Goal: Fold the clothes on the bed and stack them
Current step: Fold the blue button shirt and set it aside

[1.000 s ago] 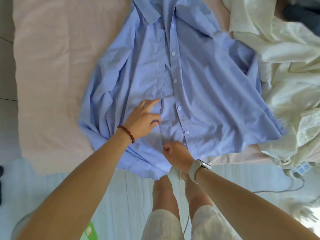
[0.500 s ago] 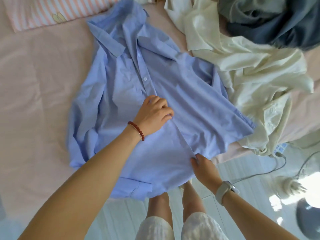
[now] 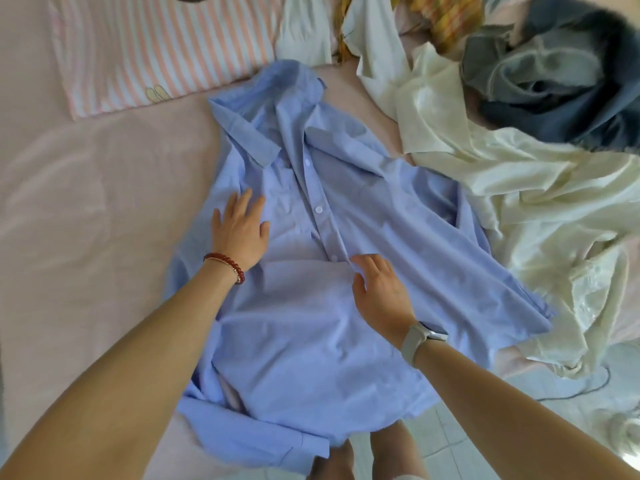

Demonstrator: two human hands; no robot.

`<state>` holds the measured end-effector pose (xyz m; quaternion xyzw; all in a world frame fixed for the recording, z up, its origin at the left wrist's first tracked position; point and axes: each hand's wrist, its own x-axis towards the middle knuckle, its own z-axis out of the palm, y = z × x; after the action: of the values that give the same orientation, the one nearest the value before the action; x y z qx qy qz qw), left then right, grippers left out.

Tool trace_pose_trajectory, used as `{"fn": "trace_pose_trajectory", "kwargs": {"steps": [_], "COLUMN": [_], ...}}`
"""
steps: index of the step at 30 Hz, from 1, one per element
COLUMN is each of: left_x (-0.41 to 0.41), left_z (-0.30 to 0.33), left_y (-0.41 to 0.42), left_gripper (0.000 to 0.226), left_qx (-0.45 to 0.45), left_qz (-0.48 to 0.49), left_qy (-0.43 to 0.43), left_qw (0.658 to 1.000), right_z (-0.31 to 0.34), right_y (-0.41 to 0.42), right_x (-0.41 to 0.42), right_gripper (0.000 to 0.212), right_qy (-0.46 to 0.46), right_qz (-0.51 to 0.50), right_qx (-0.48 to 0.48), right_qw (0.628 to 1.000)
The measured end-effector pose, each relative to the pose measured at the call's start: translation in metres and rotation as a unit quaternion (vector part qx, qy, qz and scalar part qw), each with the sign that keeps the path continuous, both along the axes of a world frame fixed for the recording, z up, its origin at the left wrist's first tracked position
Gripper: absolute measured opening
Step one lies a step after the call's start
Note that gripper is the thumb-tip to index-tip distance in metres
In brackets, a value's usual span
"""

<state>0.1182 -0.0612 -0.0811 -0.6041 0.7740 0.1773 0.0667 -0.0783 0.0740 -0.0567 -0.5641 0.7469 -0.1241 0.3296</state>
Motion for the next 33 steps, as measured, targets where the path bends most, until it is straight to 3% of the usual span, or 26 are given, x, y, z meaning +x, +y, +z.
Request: {"fn": "trace_pose_trajectory", "kwargs": {"steps": [8, 12, 15, 19, 21, 24, 25, 26, 28, 30, 31, 33], "left_x": [-0.01, -0.018, -0.025, -0.025, -0.022, -0.013, -0.01, -0.008, -0.006, -0.005, -0.004, -0.001], "left_z": [0.005, -0.002, -0.01, -0.013, -0.008, 0.006, 0.013, 0.02, 0.03, 0.031, 0.029, 0.022], "left_y": [-0.094, -0.135, -0.157, -0.174, -0.179, -0.187, -0.191, -0.196, -0.205, -0.213, -0.215, -0.218], "left_gripper": [0.036, 0.04, 0.041, 0.029, 0.024, 0.024, 0.028, 0.03, 0.028, 0.021, 0.017, 0.014], "left_qx": [-0.066, -0.026, 0.033, 0.069, 0.064, -0.02, -0.052, -0.078, -0.111, -0.137, -0.142, -0.135], "left_qz": [-0.01, -0.01, -0.02, -0.025, -0.002, 0.055, 0.075, 0.091, 0.108, 0.113, 0.12, 0.142], "left_qy": [0.095, 0.126, 0.09, 0.021, 0.084, 0.208, 0.241, 0.267, 0.292, 0.284, 0.279, 0.275], "left_qw": [0.993, 0.992, 0.995, 0.997, 0.994, 0.976, 0.966, 0.956, 0.944, 0.942, 0.942, 0.941], "right_z": [-0.009, -0.015, -0.026, -0.028, -0.024, -0.014, -0.01, -0.006, 0.002, 0.011, 0.01, 0.007], "right_y": [-0.144, -0.216, -0.263, -0.313, -0.333, -0.349, -0.353, -0.357, -0.362, -0.365, -0.365, -0.362], "right_x": [0.001, -0.007, -0.018, -0.026, -0.028, -0.023, -0.019, -0.014, 0.0, 0.019, 0.025, 0.035], "right_gripper": [0.034, 0.031, 0.032, 0.052, 0.056, 0.015, 0.027, 0.032, 0.027, 0.016, 0.012, 0.01], "right_qy": [0.053, 0.07, 0.09, 0.07, 0.007, -0.013, -0.027, -0.07, -0.26, -0.466, -0.528, -0.559], "right_qz": [0.133, 0.133, 0.107, 0.112, 0.071, 0.061, 0.055, 0.033, -0.06, -0.105, -0.106, -0.101], "right_qx": [-0.111, -0.158, -0.198, -0.11, -0.031, 0.053, 0.057, 0.061, 0.076, 0.141, 0.182, 0.207], "right_qw": [0.983, 0.976, 0.97, 0.985, 0.997, 0.997, 0.997, 0.995, 0.961, 0.867, 0.823, 0.796]}}
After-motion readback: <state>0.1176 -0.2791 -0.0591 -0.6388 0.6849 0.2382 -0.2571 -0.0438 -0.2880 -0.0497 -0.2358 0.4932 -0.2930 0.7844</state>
